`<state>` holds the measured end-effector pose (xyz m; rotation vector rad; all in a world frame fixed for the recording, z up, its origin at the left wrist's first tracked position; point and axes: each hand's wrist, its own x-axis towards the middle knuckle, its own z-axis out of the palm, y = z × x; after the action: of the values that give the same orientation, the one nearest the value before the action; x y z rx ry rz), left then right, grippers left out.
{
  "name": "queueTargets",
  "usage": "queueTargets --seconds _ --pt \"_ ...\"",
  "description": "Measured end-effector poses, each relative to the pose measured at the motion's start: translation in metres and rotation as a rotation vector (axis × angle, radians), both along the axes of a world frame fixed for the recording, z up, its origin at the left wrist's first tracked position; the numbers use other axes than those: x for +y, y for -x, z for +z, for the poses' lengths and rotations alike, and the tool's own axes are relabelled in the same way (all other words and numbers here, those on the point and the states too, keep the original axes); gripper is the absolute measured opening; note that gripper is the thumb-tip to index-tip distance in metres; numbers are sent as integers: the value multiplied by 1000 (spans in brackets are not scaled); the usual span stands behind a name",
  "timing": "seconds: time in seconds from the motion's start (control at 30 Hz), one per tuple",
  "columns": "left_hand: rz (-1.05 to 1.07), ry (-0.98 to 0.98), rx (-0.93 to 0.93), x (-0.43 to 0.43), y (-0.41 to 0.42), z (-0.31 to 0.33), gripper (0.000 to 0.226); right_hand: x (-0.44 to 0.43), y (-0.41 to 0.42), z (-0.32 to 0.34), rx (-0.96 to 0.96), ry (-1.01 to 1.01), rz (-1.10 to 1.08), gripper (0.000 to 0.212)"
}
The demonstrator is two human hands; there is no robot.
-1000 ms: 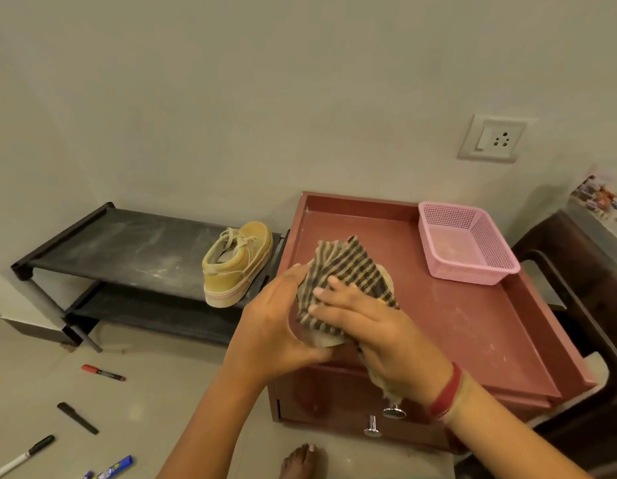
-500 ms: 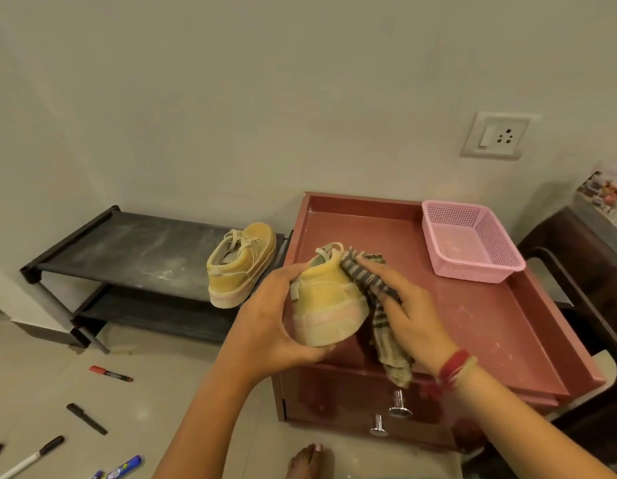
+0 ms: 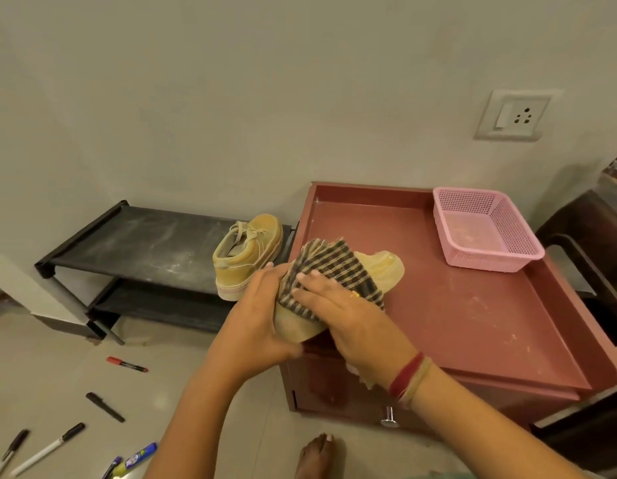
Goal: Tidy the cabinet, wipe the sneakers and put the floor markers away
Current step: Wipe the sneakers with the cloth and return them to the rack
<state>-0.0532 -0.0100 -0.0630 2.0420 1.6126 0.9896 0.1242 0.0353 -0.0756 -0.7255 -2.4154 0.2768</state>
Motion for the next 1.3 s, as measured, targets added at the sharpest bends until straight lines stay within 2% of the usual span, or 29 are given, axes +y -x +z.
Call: queueTargets --seconds 0.13,0.27,0.3,0.4,0.43,0.57,0.7,0.73,0.83,0.87,0.97,1.03,1.1,1.23,1.3 --pt "2 73 -31 4 7 -2 102 21 -11 0 66 109 -227 63" --pt "-17 81 -53 6 11 -2 99 -5 1 -1 -8 53 -38 56" --pt "-19 86 -47 6 10 -3 99 -1 0 3 -6 72 -51 58" --pt "-16 111 -19 5 6 -2 101 18 -5 12 56 181 -279 58" --pt "-20 111 -9 4 5 -2 101 15 -2 14 63 188 -279 56" --pt "-28 93 -23 5 5 -1 98 -8 11 13 -15 126 -47 54" --pt "-41 117 19 2 2 1 103 18 -4 20 72 239 -330 47" --pt "-49 115 24 2 1 1 103 15 -3 21 66 231 -309 46" --pt "-56 88 4 4 4 0 99 -7 4 17 -22 191 -66 56" --pt "-53 87 0 5 4 -1 99 -3 1 19 -30 200 -74 55" --pt "-45 100 13 5 -1 0 103 20 -11 25 70 280 -300 45" --pt "-45 91 2 7 -5 2 103 17 -9 28 47 256 -272 47" --pt "-39 87 -1 9 -6 4 102 9 -7 25 15 226 -153 51" --pt "-63 72 40 9 -8 3 104 24 -17 33 75 282 -292 47" --pt "-57 76 42 8 -6 2 102 15 -13 34 31 269 -201 50"
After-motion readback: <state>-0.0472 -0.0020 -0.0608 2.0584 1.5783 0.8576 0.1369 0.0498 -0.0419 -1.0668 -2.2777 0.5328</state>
